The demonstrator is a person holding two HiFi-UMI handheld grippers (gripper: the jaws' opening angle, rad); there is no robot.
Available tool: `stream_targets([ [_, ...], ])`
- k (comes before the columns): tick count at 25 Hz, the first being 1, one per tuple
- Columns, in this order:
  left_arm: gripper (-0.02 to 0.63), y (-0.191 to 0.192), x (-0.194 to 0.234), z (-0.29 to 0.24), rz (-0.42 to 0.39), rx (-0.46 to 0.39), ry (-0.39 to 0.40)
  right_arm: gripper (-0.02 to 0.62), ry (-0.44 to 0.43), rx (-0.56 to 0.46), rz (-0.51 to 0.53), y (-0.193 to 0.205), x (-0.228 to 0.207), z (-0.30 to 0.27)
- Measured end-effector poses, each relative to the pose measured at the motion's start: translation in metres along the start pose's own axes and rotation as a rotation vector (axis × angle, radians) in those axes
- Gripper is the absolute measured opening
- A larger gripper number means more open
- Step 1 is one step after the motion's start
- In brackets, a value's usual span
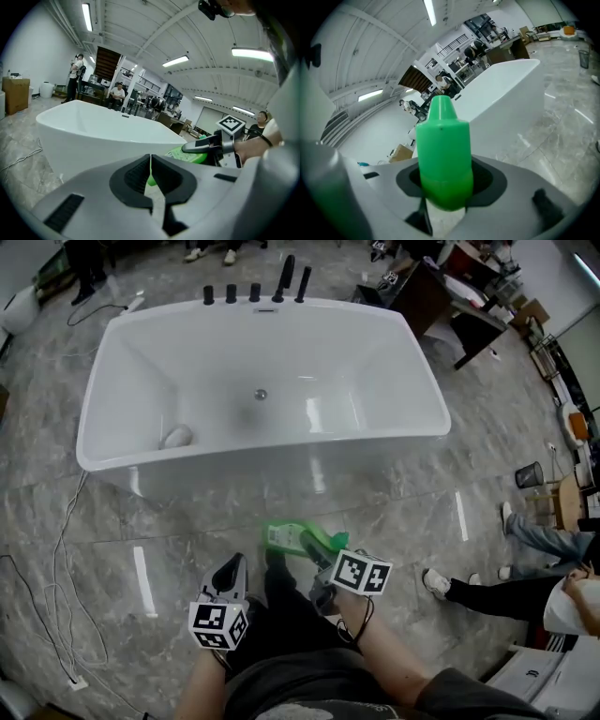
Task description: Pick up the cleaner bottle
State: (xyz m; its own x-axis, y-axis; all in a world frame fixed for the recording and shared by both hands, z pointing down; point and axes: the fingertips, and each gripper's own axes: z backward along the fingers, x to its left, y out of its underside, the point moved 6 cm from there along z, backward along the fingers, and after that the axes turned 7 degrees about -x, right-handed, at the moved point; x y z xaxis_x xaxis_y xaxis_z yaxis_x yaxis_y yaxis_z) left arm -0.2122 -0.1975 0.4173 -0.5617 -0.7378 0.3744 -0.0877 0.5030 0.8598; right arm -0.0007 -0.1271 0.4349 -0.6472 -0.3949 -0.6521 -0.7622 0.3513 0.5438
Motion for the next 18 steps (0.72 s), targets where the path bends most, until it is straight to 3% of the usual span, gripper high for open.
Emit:
stream_targets([
  [9,0.020,-0.035,-0.055,0.045,-0.001,-0.078,0.016,0.192,-0.035,-0.015,-0.036,-0.016,0.009,0.078],
  [14,0.020,-0.039,-0.082,0.051,-0.017,-0.117,-0.065,0.192,-0.100,0.007,-0.033,-0.031,-0.003,0.095],
  [18,0.020,-0.033,-0.129,0.050,-0.021,-0.153,-0.134,0.193,-0.170,0.037,0.006,-0.047,-0.022,0.118],
])
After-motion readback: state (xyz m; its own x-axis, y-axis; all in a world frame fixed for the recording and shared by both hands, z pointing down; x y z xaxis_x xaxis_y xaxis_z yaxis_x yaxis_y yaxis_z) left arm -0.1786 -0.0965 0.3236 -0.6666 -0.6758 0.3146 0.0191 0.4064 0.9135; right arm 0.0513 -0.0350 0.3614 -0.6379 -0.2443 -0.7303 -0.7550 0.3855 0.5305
